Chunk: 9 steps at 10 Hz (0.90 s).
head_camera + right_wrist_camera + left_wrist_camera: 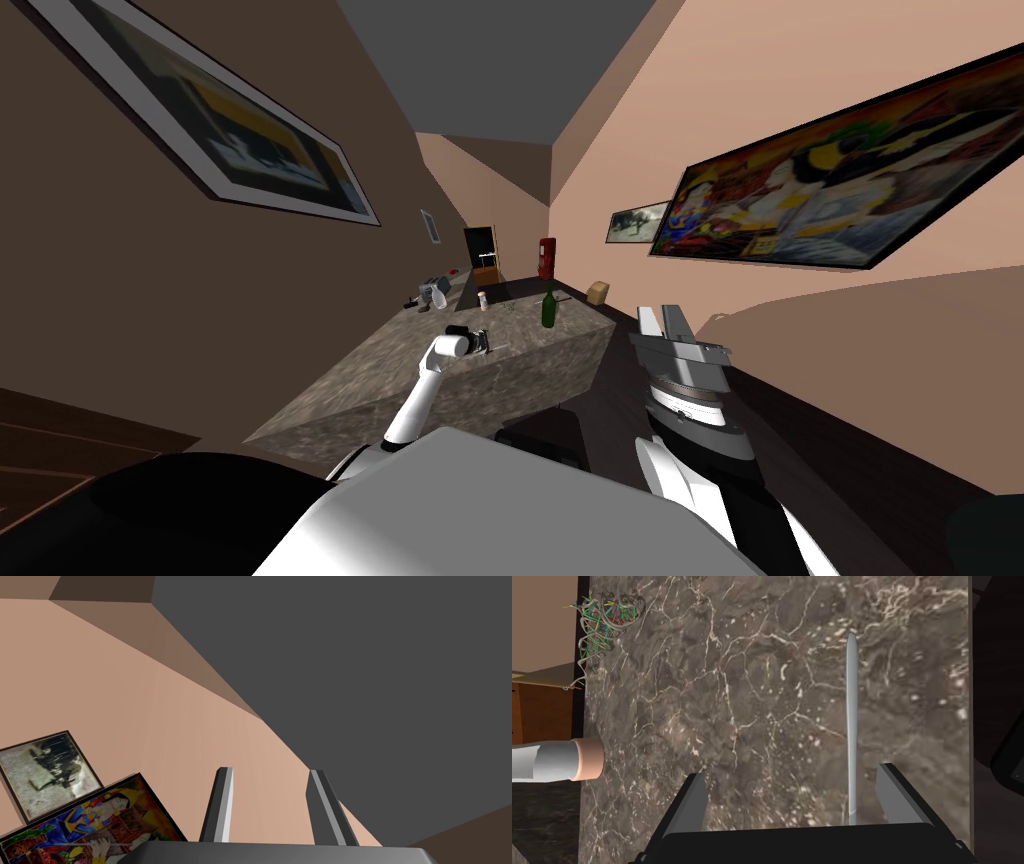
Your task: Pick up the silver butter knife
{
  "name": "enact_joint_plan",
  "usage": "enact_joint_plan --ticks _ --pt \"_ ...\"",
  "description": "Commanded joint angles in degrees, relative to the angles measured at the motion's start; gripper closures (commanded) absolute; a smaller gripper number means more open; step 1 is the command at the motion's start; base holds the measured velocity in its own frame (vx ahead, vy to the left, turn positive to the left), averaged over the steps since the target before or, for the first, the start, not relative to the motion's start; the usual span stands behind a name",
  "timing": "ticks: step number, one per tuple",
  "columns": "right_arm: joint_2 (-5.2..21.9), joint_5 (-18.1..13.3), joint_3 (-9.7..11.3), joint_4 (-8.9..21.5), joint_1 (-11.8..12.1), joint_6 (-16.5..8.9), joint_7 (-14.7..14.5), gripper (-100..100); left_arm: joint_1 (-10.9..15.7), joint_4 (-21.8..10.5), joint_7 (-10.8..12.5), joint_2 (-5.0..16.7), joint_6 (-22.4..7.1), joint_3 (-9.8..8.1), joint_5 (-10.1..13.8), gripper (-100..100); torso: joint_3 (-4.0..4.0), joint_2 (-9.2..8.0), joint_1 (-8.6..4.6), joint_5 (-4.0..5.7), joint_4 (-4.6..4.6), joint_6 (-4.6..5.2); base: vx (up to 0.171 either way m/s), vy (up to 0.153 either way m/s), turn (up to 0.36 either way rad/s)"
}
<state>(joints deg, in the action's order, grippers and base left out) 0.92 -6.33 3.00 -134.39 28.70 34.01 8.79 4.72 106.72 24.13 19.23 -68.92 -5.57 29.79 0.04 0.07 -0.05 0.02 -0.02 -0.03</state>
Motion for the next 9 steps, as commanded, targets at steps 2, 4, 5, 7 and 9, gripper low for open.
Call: enact_joint_plan --ticks 2,4,5,7,9 --pt "0.0 0.0 0.0 0.0 0.0 0.0 0.0 0 1.8 -1.4 1.5 0.7 -4.0 0.37 0.6 -100 -0.02 -0.03 0.04 -0.01 0.01 0.00 0.018 -0.012 0.000" --pt "0.0 0.0 0.0 0.0 0.0 0.0 0.0 0 3.5 -2.8 2.6 1.2 -7.2 0.75 1.1 -100 0.01 0.01 0.00 0.00 0.00 0.00 0.027 -0.021 0.001" --pt "0.0 0.0 0.0 0.0 0.0 0.0 0.0 0 3.5 -2.8 2.6 1.2 -8.8 0.75 1.1 -100 0.01 0.03 -0.02 0.00 0.00 0.00 0.025 -0.016 0.000" --pt "0.0 0.0 0.0 0.0 0.0 0.0 0.0 0 5.0 -4.2 3.6 1.8 -11.5 1.15 1.5 -100 -0.02 -0.03 0.04 -0.01 0.01 -0.01 0.019 -0.009 0.002" --pt "0.0 0.0 0.0 0.0 0.0 0.0 0.0 0 6.6 -5.6 4.6 2.4 -14.5 1.56 1.9 -100 0.00 0.00 0.03 -0.01 0.00 -0.01 0.028 -0.012 0.005"
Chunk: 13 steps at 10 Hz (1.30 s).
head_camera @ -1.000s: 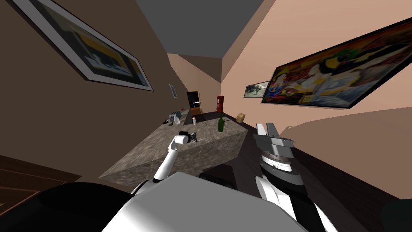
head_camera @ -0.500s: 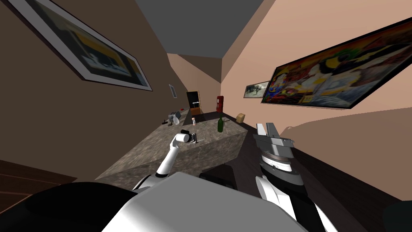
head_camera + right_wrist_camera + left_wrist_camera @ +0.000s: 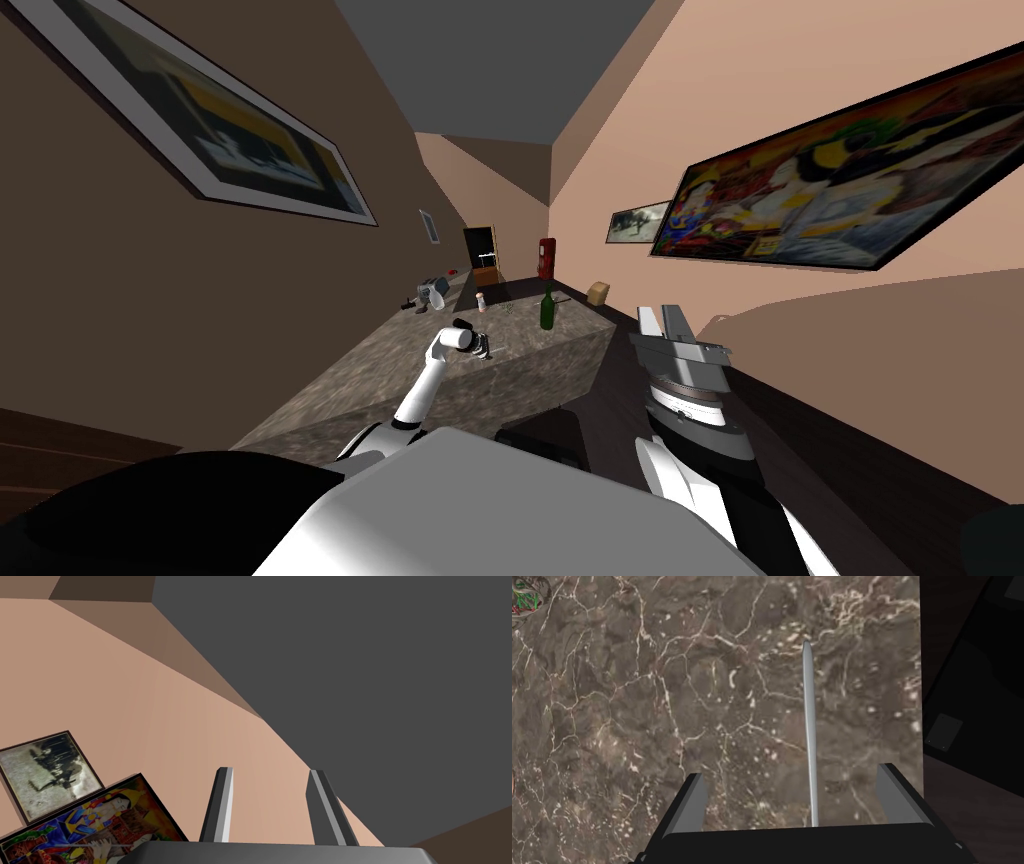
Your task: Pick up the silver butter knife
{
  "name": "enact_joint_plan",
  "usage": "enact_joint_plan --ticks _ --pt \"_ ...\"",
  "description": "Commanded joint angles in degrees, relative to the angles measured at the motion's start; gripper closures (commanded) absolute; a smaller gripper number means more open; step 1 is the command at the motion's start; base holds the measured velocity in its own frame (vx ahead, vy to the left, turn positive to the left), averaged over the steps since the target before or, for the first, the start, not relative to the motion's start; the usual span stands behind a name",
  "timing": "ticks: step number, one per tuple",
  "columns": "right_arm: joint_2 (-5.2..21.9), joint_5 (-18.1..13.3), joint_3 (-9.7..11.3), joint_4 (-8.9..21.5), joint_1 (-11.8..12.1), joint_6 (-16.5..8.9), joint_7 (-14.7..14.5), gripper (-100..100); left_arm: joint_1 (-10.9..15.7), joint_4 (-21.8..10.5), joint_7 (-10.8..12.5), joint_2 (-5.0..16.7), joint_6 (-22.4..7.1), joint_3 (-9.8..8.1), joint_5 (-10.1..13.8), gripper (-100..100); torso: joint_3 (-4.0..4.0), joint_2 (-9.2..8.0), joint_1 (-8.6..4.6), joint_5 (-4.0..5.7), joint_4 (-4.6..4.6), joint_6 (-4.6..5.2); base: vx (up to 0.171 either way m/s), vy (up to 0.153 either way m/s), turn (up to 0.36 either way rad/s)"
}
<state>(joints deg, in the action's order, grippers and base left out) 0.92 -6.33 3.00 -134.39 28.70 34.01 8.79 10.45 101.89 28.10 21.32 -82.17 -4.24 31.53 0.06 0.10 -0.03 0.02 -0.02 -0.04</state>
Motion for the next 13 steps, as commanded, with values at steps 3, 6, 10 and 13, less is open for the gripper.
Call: enact_joint_plan --ticks 3,6,10,13 --pt "0.0 0.0 0.0 0.0 0.0 0.0 0.0 0 2.3 -2.0 1.5 0.8 -5.9 0.64 0.5 -100 0.00 -0.01 0.00 0.00 0.00 0.00 0.027 -0.012 0.005" --pt "0.0 0.0 0.0 0.0 0.0 0.0 0.0 0 5.0 -4.5 3.1 1.9 -10.7 1.47 1.0 -100 0.00 0.00 0.01 0.00 -0.01 -0.01 0.031 -0.010 0.009" --pt "0.0 0.0 0.0 0.0 0.0 0.0 0.0 0 7.2 -6.6 4.4 2.9 -15.8 2.26 1.4 -100 0.01 0.01 0.00 0.00 -0.01 -0.01 0.030 -0.010 0.010" --pt "0.0 0.0 0.0 0.0 0.0 0.0 0.0 0 9.8 -9.0 5.8 4.1 -20.7 3.24 1.7 -100 0.01 0.00 0.02 -0.01 -0.01 -0.02 0.025 -0.010 0.026"
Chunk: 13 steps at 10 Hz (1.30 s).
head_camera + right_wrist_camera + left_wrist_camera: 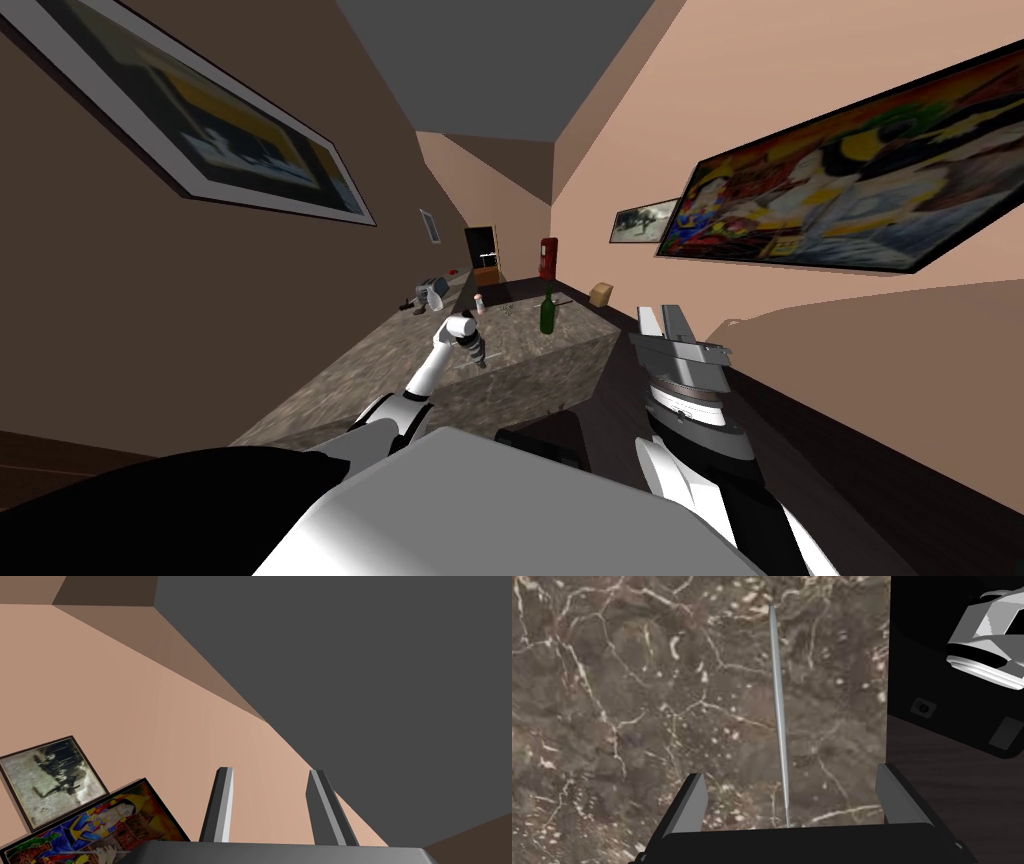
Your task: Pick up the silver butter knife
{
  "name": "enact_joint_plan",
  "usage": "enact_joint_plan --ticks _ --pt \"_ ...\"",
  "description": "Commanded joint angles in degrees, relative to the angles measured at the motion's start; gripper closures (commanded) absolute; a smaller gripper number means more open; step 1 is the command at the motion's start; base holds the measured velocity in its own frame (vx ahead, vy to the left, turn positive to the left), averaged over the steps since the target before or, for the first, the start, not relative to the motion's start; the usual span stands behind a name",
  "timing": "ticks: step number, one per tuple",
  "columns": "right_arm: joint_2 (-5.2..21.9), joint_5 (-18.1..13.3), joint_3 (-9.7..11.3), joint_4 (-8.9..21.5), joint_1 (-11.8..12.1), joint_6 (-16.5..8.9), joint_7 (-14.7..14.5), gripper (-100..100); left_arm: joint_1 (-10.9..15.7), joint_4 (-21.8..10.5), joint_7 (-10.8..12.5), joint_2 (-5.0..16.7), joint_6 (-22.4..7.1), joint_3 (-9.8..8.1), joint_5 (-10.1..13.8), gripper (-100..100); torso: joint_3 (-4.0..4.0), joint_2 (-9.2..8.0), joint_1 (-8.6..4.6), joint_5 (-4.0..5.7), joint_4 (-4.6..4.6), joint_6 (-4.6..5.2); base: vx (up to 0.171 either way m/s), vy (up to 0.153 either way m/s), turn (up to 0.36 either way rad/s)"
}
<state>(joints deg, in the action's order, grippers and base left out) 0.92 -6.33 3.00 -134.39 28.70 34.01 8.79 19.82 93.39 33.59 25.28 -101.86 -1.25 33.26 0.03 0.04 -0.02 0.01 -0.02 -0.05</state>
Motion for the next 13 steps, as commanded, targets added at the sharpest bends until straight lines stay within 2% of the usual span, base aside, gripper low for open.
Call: enact_joint_plan --ticks 1,2,3,4,5,8,9,10,13 --pt "0.0 0.0 0.0 0.0 0.0 0.0 0.0 0 1.0 -1.0 0.6 0.4 -2.1 0.50 0.1 -100 0.00 0.00 0.00 0.00 0.00 0.00 0.007 -0.010 0.028" --pt "0.0 0.0 0.0 0.0 0.0 0.0 0.0 0 1.7 -1.7 1.0 0.8 -3.5 0.82 0.1 -100 -0.02 -0.03 0.01 0.00 0.01 0.00 0.007 -0.009 0.026" --pt "0.0 0.0 0.0 0.0 0.0 0.0 0.0 0 1.2 -1.1 0.8 0.6 -2.6 0.59 0.1 -100 -0.02 -0.04 0.01 0.00 0.01 0.00 0.000 0.000 0.000" --pt "0.0 0.0 0.0 0.0 0.0 0.0 0.0 0 1.3 -1.2 0.8 0.6 -2.9 0.62 0.1 0 -0.04 -0.06 0.03 -0.01 0.01 0.00 0.000 0.000 0.000" --pt "0.0 0.0 0.0 0.0 0.0 0.0 0.0 0 1.3 -3.2 0.3 0.0 -1.0 0.94 -0.7 -100 -0.04 -0.07 0.04 -0.01 0.02 0.00 -0.009 0.003 -0.039" --pt "0.0 0.0 0.0 0.0 0.0 0.0 0.0 0 1.3 -6.3 -0.5 -0.9 1.8 1.42 -1.9 -100 -0.08 -0.13 0.08 -0.02 0.03 0.00 -0.015 0.007 -0.033" --pt "0.0 0.0 0.0 0.0 0.0 0.0 0.0 0 1.3 -5.5 -0.3 -0.6 1.0 1.23 -1.6 -100 -0.07 -0.13 0.08 -0.02 0.03 0.00 -0.005 0.002 -0.006" --pt "0.0 0.0 0.0 0.0 0.0 0.0 0.0 0 1.3 -5.7 -0.4 -0.6 1.3 1.24 -1.6 100 -0.07 -0.11 0.06 -0.02 0.03 0.00 0.000 0.000 0.000" --pt "0.0 0.0 0.0 0.0 0.0 0.0 0.0 0 1.3 -5.7 -0.4 -0.6 1.1 1.20 -1.6 100 -0.04 -0.08 0.08 -0.05 0.00 0.02 0.000 0.000 0.000"
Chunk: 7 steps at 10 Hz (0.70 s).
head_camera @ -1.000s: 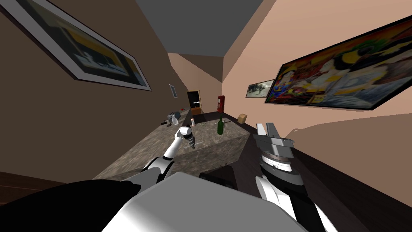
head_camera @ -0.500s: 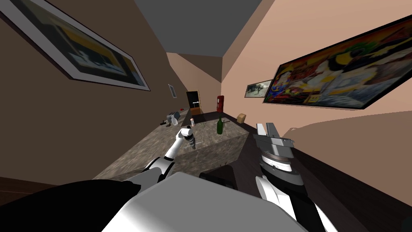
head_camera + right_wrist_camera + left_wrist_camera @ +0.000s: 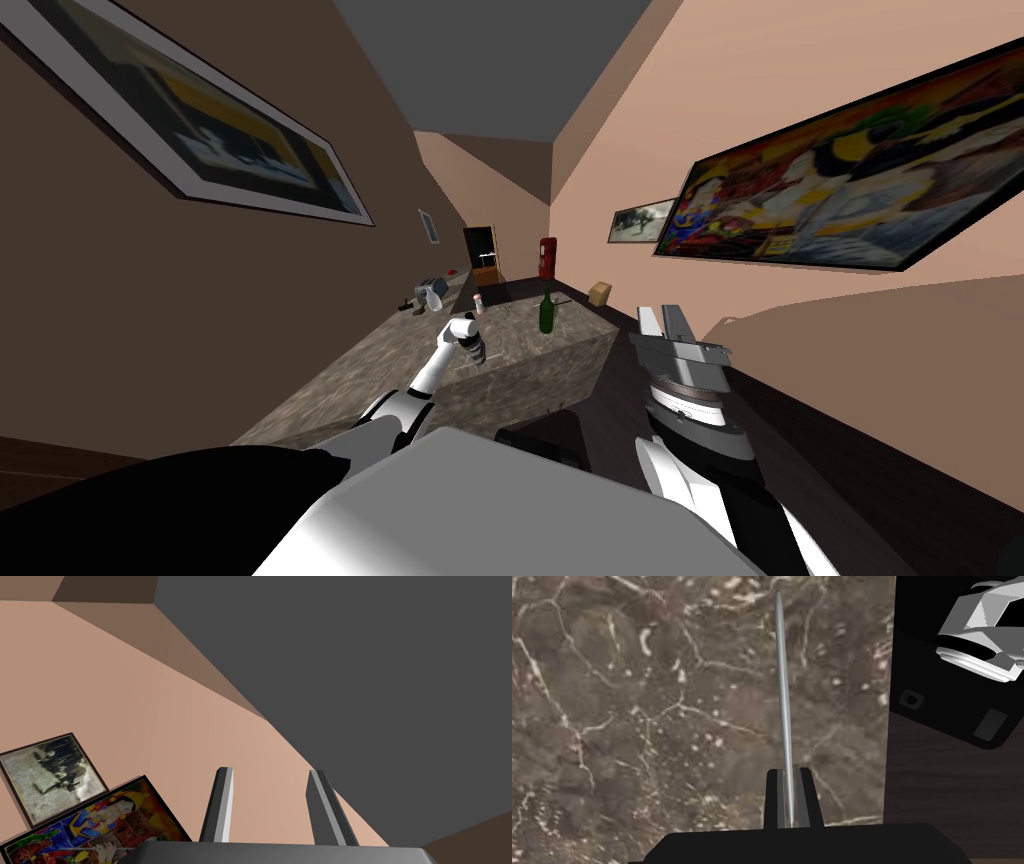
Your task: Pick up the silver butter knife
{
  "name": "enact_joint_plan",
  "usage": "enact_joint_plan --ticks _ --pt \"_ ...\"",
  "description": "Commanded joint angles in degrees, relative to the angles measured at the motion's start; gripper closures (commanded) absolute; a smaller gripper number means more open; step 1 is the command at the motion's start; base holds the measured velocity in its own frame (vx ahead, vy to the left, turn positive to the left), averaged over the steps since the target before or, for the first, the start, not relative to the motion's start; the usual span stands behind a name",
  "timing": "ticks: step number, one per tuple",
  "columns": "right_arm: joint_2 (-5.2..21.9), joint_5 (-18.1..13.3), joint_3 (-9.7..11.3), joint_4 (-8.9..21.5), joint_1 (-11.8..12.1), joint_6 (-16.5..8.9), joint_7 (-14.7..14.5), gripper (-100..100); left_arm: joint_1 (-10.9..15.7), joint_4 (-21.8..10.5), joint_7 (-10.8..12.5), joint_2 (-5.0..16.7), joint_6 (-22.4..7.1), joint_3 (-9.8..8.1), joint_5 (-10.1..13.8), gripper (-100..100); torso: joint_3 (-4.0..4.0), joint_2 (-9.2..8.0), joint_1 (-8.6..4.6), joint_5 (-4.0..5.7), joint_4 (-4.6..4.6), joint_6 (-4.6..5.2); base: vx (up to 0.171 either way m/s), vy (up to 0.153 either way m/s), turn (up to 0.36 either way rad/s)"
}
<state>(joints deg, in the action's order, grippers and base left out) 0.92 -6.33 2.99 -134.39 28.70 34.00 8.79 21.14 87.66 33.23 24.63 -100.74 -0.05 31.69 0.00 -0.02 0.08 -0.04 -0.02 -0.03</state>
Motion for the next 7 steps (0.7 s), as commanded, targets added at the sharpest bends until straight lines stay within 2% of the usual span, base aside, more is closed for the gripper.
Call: enact_joint_plan --ticks 1,2,3,5,6,7 --pt "0.0 0.0 0.0 0.0 0.0 0.0 0.0 0 0.0 0.0 0.0 0.0 0.0 0.00 0.0 100 0.00 0.00 0.00 0.00 0.00 0.00 0.000 0.000 0.000" --pt "0.0 0.0 0.0 0.0 0.0 0.0 0.0 0 0.0 0.0 0.0 0.0 0.0 0.00 0.0 0 0.01 0.01 0.01 0.00 0.00 0.00 0.000 0.000 0.000" --pt "0.0 0.0 0.0 0.0 0.0 0.0 0.0 0 0.0 2.0 0.5 0.5 -1.6 -0.19 0.7 100 0.01 0.01 0.01 0.00 0.00 0.00 0.010 -0.005 0.040" --pt "0.0 0.0 0.0 0.0 0.0 0.0 0.0 0 -0.1 4.0 1.1 1.1 -3.5 -0.51 1.5 100 0.02 0.05 -0.01 0.01 0.00 -0.02 0.020 -0.009 0.040" --pt "0.0 0.0 0.0 0.0 0.0 0.0 0.0 0 -0.2 3.6 0.8 1.0 -2.8 -0.46 1.2 100 0.03 0.06 -0.02 0.00 -0.01 -0.01 0.009 -0.004 0.006" --pt "0.0 0.0 0.0 0.0 0.0 0.0 0.0 0 -0.2 3.7 0.9 1.0 -3.0 -0.47 1.3 0 0.04 0.06 0.00 -0.02 -0.03 0.00 0.000 0.000 0.000"
